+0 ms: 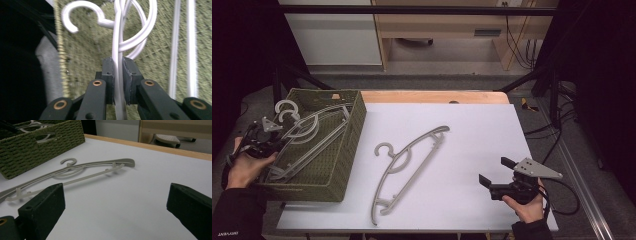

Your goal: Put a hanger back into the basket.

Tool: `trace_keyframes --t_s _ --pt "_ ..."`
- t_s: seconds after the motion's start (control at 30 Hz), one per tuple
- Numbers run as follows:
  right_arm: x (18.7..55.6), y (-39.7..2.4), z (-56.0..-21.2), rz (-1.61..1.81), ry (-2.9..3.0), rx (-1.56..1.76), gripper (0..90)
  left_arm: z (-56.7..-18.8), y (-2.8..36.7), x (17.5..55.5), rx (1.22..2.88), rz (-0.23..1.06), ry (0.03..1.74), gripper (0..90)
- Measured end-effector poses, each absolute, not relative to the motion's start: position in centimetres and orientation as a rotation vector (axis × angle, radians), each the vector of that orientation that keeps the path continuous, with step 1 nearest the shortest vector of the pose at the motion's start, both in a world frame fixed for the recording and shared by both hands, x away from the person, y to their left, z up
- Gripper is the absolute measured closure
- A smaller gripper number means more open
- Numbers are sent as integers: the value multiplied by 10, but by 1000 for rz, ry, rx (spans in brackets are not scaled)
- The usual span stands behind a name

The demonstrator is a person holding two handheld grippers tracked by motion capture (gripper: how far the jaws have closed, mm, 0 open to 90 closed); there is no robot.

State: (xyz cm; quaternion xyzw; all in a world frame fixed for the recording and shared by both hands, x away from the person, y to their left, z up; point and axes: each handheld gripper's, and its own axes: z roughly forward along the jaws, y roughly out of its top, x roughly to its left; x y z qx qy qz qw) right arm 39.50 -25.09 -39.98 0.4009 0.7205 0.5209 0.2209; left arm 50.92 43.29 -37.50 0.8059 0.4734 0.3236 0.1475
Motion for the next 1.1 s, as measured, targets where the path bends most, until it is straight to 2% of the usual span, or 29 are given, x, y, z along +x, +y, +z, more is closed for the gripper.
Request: trace_keyframes --t_s 0.07,0.3,0.87,1.1 --pt "395 -251 -400 1442 1987 1112 21 -377 431 511 2334 884 1369 794" --pt "394 -251 -399 1444 1990 1108 21 -366 422 502 2263 866 1338 745" --pt "393 -252 -396 1458 1977 1104 20 -332 380 457 1885 745 1128 375" --pt "392 -252 -395 1462 1970 1092 19 -336 352 443 1791 695 1033 286"
